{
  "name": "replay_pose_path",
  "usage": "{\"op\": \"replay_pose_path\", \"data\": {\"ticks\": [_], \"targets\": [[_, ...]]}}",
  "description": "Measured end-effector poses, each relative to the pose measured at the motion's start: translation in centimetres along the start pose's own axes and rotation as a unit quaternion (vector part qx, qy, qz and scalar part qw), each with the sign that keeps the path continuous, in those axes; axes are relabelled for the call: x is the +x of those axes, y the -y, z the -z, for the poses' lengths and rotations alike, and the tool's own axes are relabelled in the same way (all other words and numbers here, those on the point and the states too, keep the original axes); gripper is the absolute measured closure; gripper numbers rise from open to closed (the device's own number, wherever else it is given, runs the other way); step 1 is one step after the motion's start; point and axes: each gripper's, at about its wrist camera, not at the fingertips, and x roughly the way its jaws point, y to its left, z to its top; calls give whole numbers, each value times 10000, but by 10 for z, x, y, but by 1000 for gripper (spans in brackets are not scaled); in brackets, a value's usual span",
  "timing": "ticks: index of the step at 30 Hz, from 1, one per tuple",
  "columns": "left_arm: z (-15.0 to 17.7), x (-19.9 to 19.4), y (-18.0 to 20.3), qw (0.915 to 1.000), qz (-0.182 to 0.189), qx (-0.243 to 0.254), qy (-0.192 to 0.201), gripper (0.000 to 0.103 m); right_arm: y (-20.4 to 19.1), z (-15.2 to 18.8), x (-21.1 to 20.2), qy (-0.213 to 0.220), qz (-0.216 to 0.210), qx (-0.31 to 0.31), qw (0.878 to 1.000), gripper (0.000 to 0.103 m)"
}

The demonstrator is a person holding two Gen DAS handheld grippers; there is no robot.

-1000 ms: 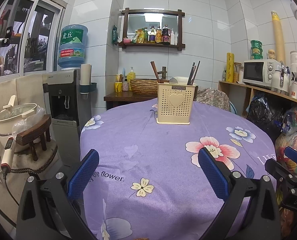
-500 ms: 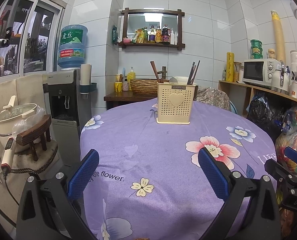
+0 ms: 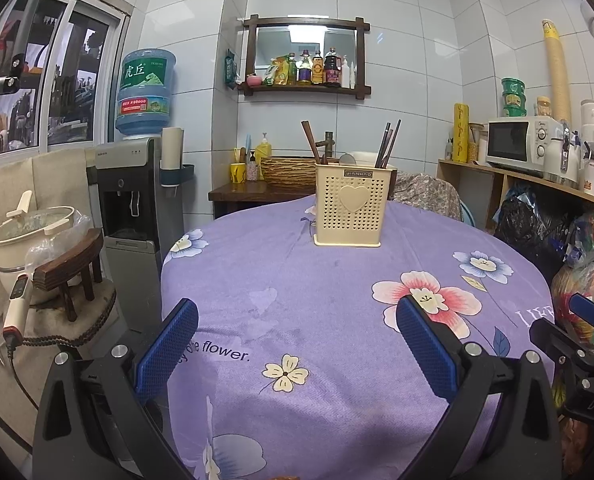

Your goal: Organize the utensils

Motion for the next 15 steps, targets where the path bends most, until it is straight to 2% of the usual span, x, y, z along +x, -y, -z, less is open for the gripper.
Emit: {"op": "replay_pose_path", "data": {"ticks": [15], "targets": [[0,-1,0,10000,43,-31,37,5,1,1,0,-18,-11,3,10000,6]]}}
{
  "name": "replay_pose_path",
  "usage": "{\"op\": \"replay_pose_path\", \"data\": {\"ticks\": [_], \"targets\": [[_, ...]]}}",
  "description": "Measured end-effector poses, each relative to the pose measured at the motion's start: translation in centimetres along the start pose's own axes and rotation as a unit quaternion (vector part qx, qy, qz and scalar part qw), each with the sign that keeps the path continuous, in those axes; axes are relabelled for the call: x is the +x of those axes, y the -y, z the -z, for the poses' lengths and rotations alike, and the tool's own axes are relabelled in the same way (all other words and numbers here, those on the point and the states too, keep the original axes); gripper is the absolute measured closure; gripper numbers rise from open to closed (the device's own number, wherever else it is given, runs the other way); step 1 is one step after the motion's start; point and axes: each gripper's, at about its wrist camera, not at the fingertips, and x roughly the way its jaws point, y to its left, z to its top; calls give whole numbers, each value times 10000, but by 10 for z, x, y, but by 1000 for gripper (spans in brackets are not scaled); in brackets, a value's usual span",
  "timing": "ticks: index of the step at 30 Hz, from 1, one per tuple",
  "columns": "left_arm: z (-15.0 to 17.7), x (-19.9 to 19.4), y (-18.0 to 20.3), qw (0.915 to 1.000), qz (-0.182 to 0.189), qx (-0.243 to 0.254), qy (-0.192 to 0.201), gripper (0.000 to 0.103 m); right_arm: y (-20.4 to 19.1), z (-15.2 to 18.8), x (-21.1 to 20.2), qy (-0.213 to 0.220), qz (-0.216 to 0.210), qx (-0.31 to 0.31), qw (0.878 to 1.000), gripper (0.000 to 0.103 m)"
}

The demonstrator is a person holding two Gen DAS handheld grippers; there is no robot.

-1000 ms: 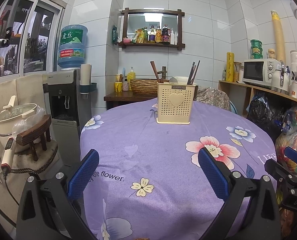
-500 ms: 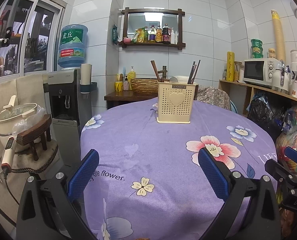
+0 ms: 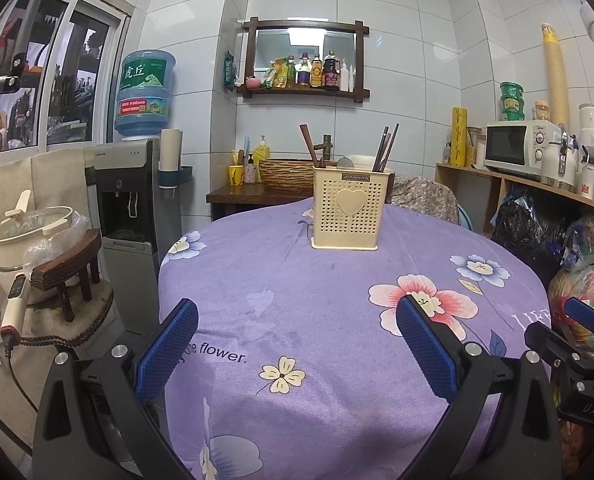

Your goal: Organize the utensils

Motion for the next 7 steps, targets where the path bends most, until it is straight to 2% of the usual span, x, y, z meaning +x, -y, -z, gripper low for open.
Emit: {"op": "replay_pose_path", "data": {"ticks": [7], "targets": [[-2,0,-1,10000,-20,-3,-36,5,0,0,-1,4,-8,-16,10000,6]]}}
